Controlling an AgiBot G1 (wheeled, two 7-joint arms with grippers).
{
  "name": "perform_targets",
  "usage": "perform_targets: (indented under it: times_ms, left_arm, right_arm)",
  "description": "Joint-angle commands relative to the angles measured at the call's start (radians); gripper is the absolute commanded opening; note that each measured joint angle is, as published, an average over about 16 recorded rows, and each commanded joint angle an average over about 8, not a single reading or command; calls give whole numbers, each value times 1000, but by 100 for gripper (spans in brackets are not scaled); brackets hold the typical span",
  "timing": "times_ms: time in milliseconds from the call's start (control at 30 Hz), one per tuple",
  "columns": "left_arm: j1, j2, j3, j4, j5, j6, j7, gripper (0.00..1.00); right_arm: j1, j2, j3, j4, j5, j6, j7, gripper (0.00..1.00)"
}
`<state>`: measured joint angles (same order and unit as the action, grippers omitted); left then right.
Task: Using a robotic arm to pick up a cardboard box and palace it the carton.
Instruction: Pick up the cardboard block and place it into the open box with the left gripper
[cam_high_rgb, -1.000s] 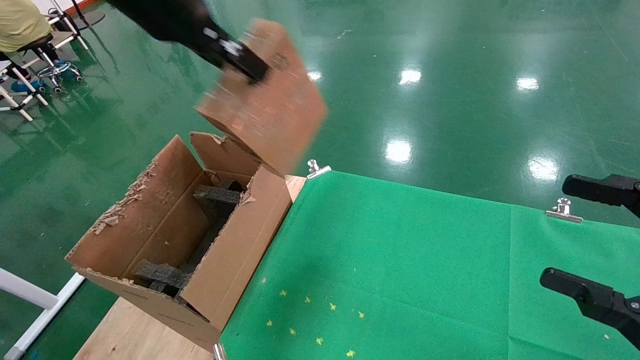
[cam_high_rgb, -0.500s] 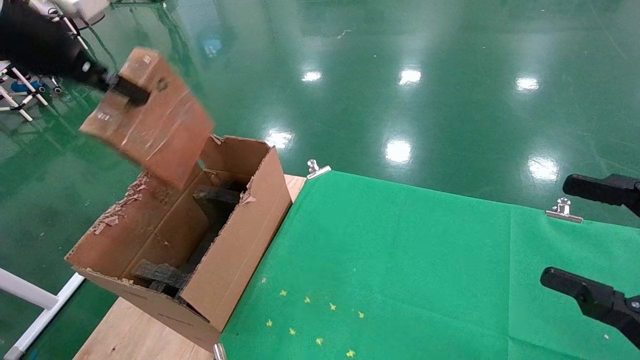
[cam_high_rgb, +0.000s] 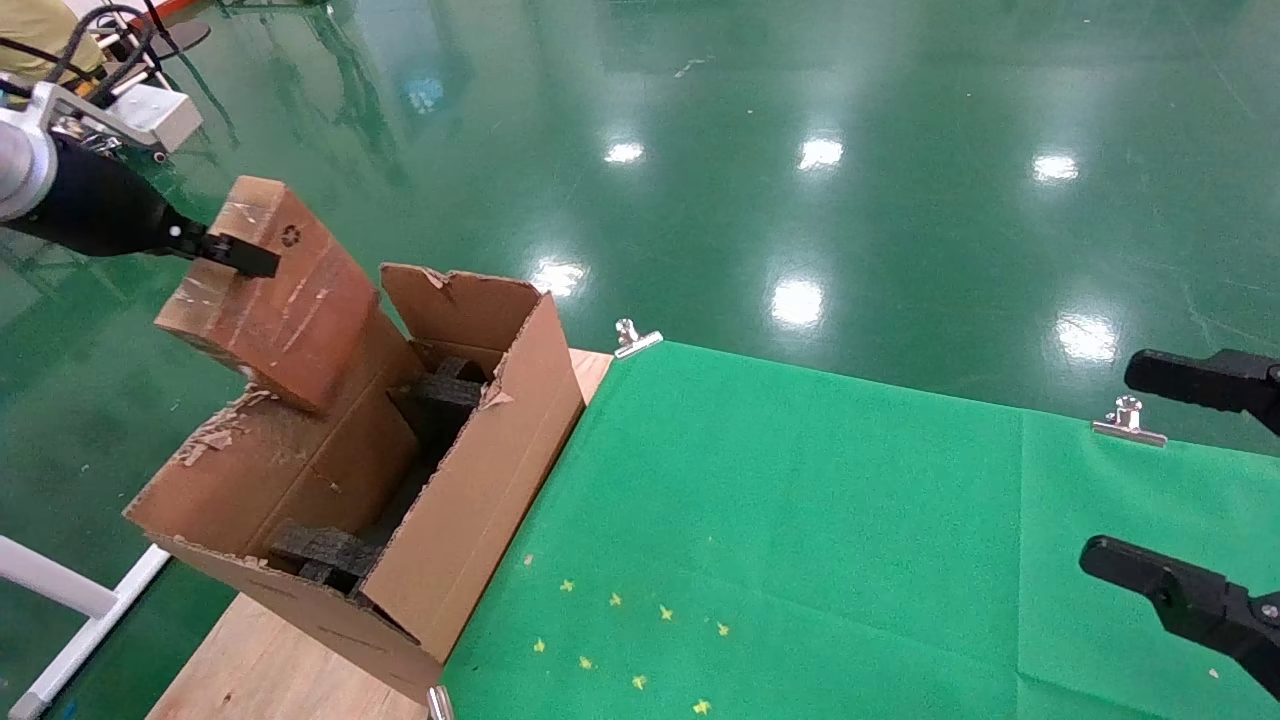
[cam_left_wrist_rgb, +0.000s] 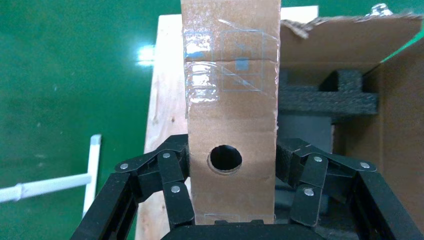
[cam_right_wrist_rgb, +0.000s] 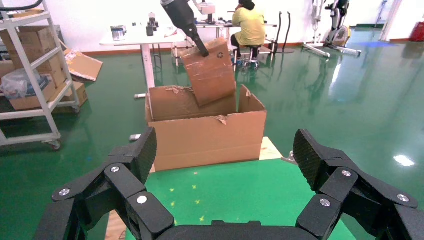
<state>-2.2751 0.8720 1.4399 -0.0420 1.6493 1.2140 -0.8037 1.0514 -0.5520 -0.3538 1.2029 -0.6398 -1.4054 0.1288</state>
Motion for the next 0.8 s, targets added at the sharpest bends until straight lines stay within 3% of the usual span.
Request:
perform_targets:
  times_ms: [33,800]
  left_arm:
    - [12,-1,-8,5,-12,-3,8,0]
    - [148,-23,0,44,-2,10,36,0]
  right_arm:
    - [0,0,0,0,0,0,0,100]
    - [0,0,0,0,0,0,0,100]
